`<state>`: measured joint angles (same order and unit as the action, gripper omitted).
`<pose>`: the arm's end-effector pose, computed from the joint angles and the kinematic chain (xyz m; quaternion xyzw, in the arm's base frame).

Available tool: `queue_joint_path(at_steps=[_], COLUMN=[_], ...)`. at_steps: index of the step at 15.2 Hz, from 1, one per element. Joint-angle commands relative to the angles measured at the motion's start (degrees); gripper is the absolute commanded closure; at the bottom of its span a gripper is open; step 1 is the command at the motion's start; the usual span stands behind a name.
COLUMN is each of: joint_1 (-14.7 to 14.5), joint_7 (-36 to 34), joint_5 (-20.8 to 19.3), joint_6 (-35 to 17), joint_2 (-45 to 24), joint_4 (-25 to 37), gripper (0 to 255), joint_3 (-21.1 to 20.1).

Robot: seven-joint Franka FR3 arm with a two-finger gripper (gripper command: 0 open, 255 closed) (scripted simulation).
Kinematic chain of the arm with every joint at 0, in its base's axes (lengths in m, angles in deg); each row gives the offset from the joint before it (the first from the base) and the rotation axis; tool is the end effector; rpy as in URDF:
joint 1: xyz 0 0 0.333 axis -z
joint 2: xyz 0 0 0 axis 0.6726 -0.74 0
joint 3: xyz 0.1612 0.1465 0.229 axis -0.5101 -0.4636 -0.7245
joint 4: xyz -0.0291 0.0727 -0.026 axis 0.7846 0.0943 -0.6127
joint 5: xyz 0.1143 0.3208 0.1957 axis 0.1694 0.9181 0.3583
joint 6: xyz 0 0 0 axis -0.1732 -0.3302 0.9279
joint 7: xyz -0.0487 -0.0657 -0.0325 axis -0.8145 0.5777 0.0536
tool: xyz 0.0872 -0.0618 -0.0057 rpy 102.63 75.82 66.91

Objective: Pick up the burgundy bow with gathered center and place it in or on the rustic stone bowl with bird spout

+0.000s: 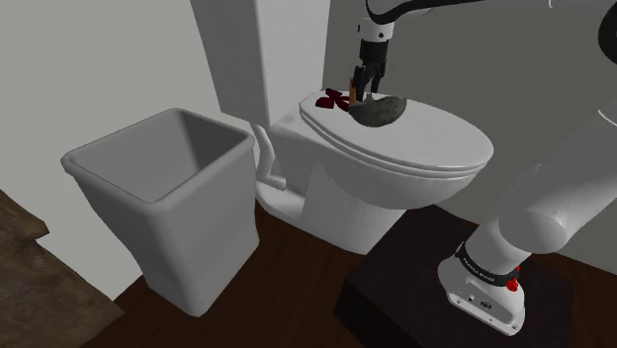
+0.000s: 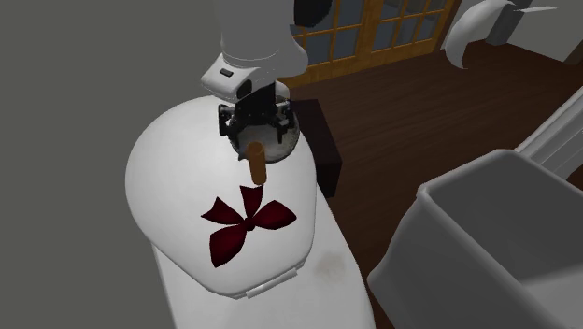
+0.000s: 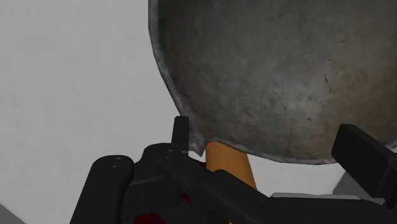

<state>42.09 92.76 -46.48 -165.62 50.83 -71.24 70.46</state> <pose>0.5104 -0.0766 0.5348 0.9986 0.0343 -0.0350 0.0191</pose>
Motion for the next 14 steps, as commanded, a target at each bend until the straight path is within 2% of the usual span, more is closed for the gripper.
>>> queue_joint_path(at_steps=[1,8,14], joint_1=[0.1,1.69,1.71], joint_7=[1.84,8.29,8.29], joint_5=[0.88,4.59,4.58], joint_6=[-0.54,0.95,-3.7], joint_2=[-4.36,-20.97,-20.88], joint_4=[3.86,21.78,17.04], gripper=[0,0,0], joint_3=[0.47,1.32,1.25])
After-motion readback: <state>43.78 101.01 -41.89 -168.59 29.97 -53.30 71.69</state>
